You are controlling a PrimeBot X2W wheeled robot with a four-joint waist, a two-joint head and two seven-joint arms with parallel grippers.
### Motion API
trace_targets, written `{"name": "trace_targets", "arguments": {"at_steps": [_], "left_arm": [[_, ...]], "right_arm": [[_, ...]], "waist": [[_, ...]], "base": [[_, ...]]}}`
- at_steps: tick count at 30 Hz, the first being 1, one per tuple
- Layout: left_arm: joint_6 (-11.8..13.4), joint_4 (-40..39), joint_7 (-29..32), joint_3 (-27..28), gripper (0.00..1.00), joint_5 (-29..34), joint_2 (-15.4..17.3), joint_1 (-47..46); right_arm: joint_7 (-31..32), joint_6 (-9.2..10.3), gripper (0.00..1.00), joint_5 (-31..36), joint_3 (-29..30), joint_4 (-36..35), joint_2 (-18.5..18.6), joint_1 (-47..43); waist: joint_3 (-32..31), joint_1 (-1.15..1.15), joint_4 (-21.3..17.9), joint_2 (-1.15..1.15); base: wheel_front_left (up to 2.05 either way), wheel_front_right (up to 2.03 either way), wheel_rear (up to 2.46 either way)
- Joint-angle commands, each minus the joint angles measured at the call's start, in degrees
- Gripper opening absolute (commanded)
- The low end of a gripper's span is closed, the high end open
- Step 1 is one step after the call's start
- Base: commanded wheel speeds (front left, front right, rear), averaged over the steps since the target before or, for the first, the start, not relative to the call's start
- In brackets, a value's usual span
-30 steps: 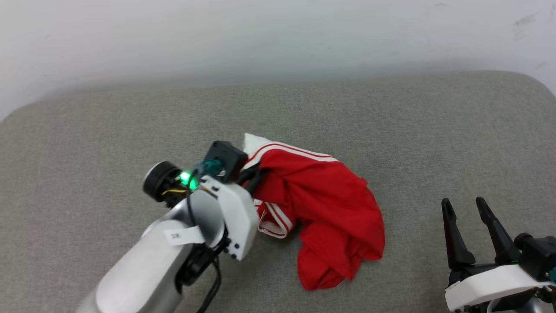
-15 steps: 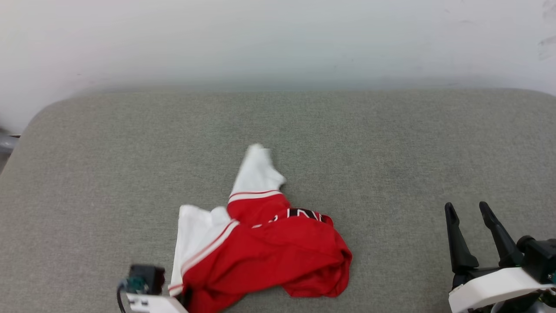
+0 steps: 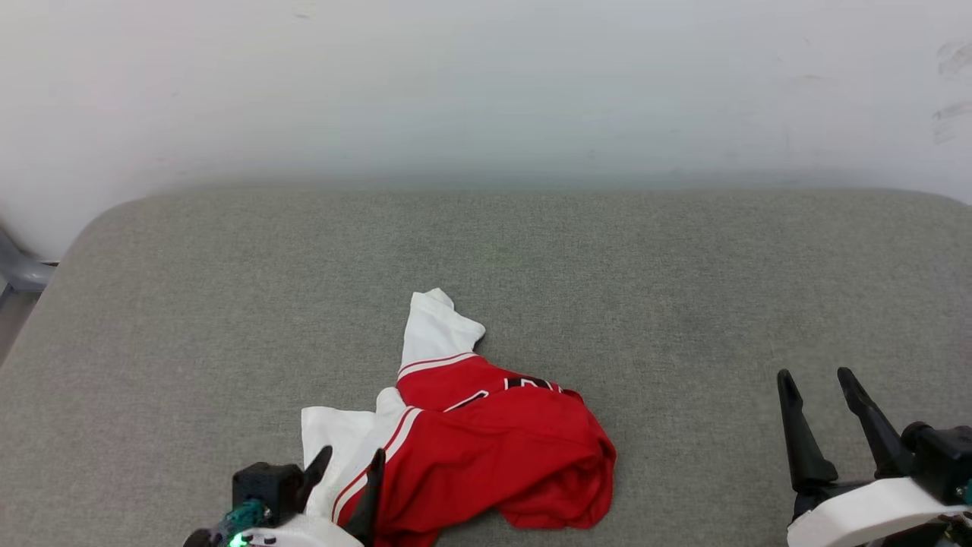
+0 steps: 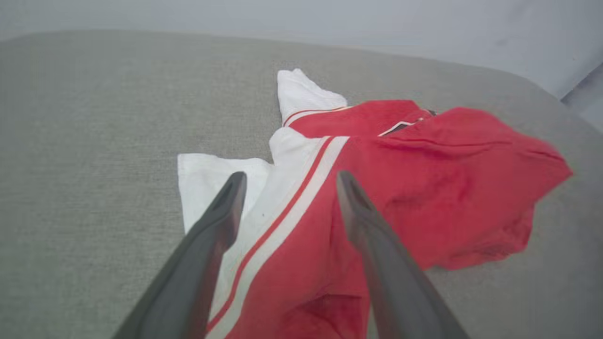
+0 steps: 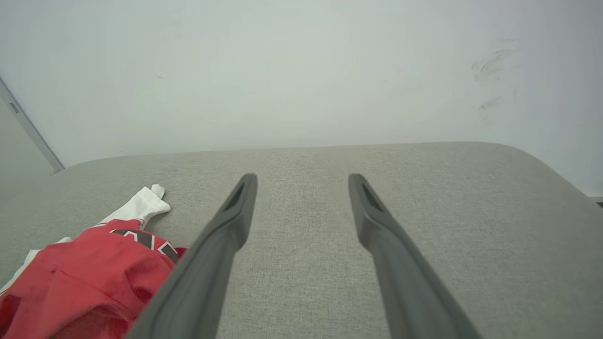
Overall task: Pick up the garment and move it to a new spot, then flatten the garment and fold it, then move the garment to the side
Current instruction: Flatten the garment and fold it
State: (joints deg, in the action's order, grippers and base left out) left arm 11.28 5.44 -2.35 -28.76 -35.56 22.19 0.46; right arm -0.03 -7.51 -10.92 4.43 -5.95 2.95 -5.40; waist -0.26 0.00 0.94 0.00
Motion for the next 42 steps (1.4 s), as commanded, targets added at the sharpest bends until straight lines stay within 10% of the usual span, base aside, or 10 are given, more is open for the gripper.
{"name": "trace_targets", "arguments": {"at_steps": [1, 19, 42], "left_arm": [[0.11, -0.61, -2.28, 0.56, 1.00, 1.02, -0.15, -1.10], [2.25, -7.07, -12.18, 4.57, 1.00, 5.29, -2.24, -5.11], [-1.79, -3.92, -12.97, 6.69, 1.00, 7.72, -8.62, -9.67]], "right_arm": [[0.10, 0.04, 1.00, 0.38, 0.28, -0.30, -0.11, -0.61], [12.53, 0.04, 1.00, -6.26, -2.12, 7.54, -0.01, 6.76], [40.96, 0.05, 1.00, -24.31, -41.52, 29.97, 16.75, 32.32]], "waist": [[-0.13, 0.00, -0.13, 0.00], [3.51, 0.00, 2.90, 0.00], [11.96, 0.00, 12.36, 0.00]], "base": [[0.00, 0.00, 0.00], [0.00, 0.00, 0.00], [0.00, 0.00, 0.00]]}}
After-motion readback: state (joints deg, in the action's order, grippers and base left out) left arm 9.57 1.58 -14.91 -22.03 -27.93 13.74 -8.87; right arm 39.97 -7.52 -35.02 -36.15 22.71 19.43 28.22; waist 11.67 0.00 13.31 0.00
